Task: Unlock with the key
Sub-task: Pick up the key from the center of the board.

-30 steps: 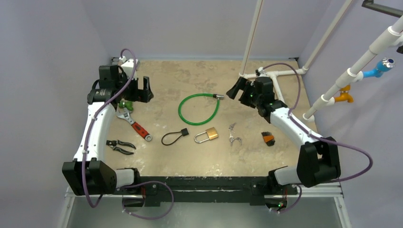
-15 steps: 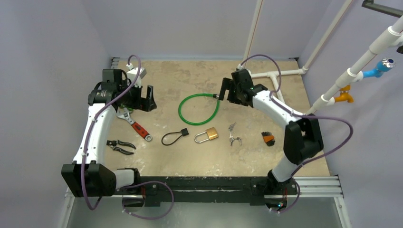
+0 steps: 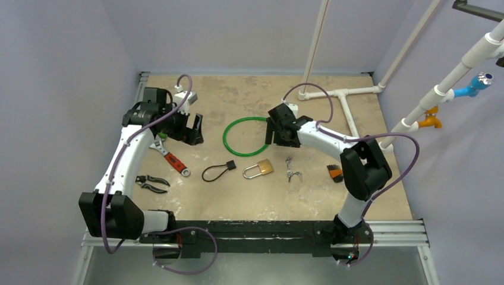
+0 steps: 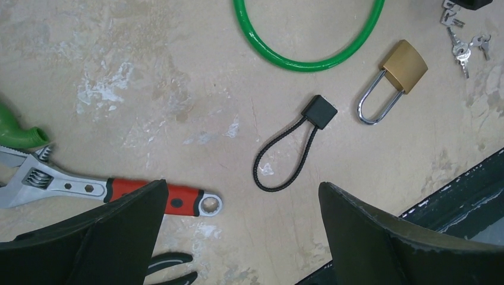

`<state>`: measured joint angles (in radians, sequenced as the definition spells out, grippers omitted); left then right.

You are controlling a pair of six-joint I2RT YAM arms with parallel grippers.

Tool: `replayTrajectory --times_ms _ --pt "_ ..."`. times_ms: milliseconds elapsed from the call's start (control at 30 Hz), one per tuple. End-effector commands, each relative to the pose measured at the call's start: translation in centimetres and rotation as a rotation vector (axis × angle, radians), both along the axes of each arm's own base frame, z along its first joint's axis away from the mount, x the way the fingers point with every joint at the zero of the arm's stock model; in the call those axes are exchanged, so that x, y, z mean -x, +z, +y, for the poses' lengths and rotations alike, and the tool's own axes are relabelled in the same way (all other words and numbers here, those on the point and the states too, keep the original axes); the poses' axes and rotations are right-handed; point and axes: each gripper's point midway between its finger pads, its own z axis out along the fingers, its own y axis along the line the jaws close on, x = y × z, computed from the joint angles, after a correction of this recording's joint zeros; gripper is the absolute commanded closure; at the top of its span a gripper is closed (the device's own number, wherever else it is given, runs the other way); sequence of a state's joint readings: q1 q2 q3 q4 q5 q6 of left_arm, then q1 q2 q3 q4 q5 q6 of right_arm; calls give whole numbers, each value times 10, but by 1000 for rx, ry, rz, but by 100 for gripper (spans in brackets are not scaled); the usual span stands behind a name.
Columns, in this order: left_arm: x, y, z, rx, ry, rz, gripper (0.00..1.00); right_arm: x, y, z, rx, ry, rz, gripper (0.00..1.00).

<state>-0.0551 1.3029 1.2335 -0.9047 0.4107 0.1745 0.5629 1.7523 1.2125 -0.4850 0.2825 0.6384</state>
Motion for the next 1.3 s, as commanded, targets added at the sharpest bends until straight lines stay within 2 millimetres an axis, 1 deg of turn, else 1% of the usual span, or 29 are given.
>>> replayTrajectory --times_ms 0,67,233,367,467,600,800,933,1200,1267 --pt "-4 0 -4 -32 -38 -26 0 8 1 -14 61 -117 -33 24" --pt "-4 -1 -4 -38 -42 -24 0 14 -4 -19 77 -143 -19 28" --pt "-2 -1 -6 -39 -51 -22 0 26 -8 -29 92 -187 -15 32" --pt "-1 -2 -8 -42 -58 -22 0 37 -15 -30 99 -195 2 36" --pt "0 -2 -7 -50 -62 -25 0 44 -23 -25 92 -189 19 38" --pt "3 -2 -6 -64 -69 -32 0 45 -31 -24 94 -192 28 42" --pt "7 -2 -4 -80 -72 -37 0 41 -38 -22 91 -198 20 50" --pt "8 -1 -4 -83 -73 -38 0 43 -48 -21 92 -194 38 57" --pt "10 4 -4 -84 -79 -48 0 49 -62 -25 97 -199 49 62" --pt "11 5 -4 -84 -83 -46 0 49 -64 -26 99 -199 49 65"
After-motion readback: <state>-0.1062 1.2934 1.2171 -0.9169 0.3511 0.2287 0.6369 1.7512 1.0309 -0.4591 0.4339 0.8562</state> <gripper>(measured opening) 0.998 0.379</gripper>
